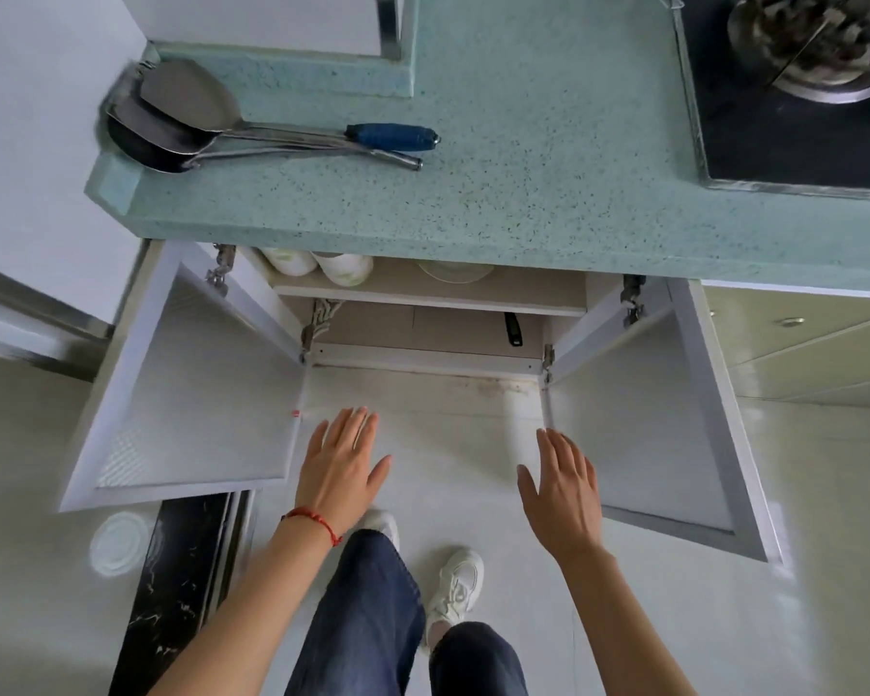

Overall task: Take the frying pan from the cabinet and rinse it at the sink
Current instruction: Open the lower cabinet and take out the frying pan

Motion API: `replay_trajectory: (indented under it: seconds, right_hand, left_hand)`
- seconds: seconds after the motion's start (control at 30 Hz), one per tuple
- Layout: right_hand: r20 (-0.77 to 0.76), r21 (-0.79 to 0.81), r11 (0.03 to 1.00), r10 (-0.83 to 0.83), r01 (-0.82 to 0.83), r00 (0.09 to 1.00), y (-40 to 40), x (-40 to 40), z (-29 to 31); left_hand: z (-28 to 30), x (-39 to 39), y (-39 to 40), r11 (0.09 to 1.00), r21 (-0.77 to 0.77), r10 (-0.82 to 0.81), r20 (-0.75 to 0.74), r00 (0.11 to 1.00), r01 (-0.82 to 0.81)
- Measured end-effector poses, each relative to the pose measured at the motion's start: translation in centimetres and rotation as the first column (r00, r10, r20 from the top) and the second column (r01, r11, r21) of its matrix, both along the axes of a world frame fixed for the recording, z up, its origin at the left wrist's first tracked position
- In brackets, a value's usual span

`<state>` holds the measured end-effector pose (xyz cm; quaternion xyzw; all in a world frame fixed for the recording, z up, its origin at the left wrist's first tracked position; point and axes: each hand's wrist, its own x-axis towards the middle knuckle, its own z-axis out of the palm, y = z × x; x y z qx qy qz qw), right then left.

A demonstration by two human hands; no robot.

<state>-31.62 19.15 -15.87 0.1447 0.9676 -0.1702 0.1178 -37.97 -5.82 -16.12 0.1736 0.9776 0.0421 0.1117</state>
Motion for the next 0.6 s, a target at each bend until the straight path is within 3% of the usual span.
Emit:
replay_trajectory:
  seconds: [0.2, 0.6]
  right_hand:
    - [-0.045, 0.031, 0.999, 0.021, -0.019, 0.999, 2.6, -5.2, -6.7]
    - [-0.169, 0.022, 1.0, -0.002, 0.006, 0.986, 5.9, -16.5, -27.6]
  left_hand:
    - [-6.0, -5.3, 3.1, 0.998, 0.05, -0.03, -0.03, 0.999, 0.031]
    - [-27.0, -17.9, 6.6, 0.992, 0.038, -0.117, -0.145, 0.983, 0.123]
